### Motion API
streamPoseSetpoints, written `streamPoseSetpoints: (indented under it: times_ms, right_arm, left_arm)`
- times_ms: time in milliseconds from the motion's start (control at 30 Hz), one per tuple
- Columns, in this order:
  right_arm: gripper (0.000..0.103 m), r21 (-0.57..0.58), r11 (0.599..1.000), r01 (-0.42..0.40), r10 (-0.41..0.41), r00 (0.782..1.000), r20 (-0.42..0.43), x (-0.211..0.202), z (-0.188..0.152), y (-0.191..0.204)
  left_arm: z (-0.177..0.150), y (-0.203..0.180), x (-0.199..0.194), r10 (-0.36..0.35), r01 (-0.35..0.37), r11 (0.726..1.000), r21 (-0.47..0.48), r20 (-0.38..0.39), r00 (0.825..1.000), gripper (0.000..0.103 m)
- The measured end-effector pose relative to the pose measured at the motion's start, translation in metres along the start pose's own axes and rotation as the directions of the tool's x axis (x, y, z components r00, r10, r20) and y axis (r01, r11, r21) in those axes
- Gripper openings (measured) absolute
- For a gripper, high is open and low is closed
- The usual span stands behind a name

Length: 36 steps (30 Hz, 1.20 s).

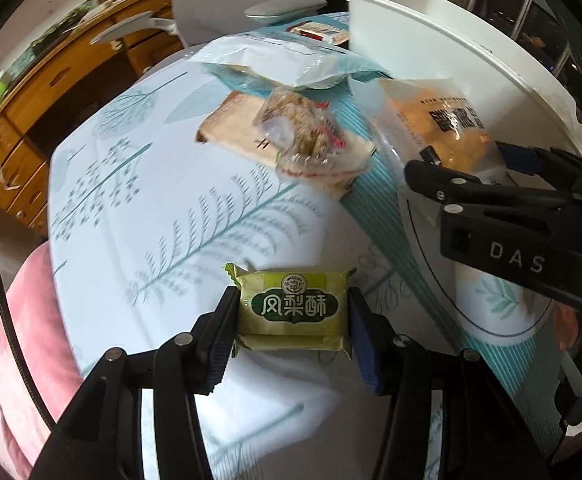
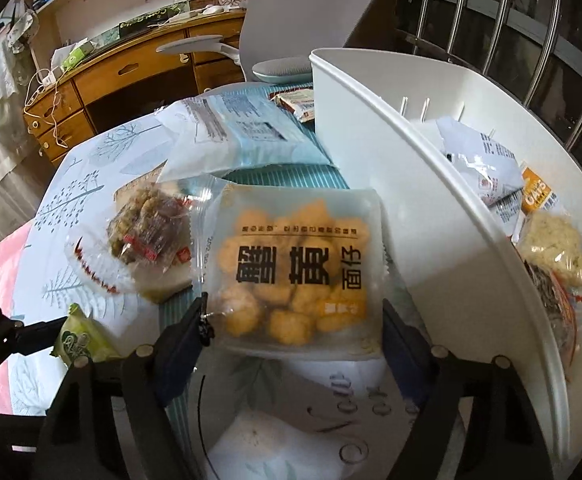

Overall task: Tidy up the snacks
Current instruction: 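Grasp the green pineapple-cake packet with the left tool while the right tool grasps the yellow pastry bag, then lift both snacks and carry them over the white tray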

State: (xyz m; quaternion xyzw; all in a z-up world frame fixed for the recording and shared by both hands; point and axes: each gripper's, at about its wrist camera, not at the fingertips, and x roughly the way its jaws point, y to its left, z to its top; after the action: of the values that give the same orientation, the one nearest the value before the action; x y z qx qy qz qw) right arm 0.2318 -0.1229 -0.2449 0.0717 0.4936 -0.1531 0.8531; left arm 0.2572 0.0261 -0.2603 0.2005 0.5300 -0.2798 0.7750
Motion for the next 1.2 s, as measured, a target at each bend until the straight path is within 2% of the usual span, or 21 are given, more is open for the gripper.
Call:
streamPoseSetpoints:
  times_ms: [100, 300, 467, 667, 933, 1200]
  right_arm:
    - [0.081, 0.001, 1.0, -0.007, 0.007, 1.0, -0.019, -0.007, -0.007, -0.001]
    - [0.081, 0.042, 0.996, -0.078, 0.081, 0.994, -0.073, -0.035, -0.029, -0.006]
    - [0.081, 0.079, 0.99, -0.121, 0.13, 0.984, -0.121, -0.066, -0.046, -0.015]
    - [0.081, 0.076, 0.984, -0.161, 0.17, 0.975, -0.145, -0.103, -0.063, -0.025]
    - [0.081, 0.03, 0.978, -0.207, 0.209, 0.969, -0.135, -0.146, -0.074, -0.043]
    - [0.082, -0.022, 0.965, -0.26, 0.258, 0.964, -0.065, -0.173, -0.063, -0.075]
  left_arm:
    - [-0.007, -0.001, -0.012, 0.001, -0.001, 1.0, -0.025, 0.004, 1.0, 0.051]
    - [-0.025, -0.009, -0.043, 0.049, -0.049, 0.997, -0.058, -0.008, 0.999, 0.051]
    - [-0.042, -0.015, -0.076, 0.047, -0.05, 0.989, -0.136, -0.027, 0.999, 0.051]
    - [-0.059, -0.032, -0.12, 0.02, -0.019, 0.981, -0.191, 0.007, 1.0, 0.051]
    - [-0.081, -0.056, -0.17, 0.011, 0.004, 0.964, -0.266, 0.056, 0.998, 0.051]
    - [-0.077, -0.079, -0.204, 0.038, -0.003, 0.95, -0.311, 0.107, 0.994, 0.051]
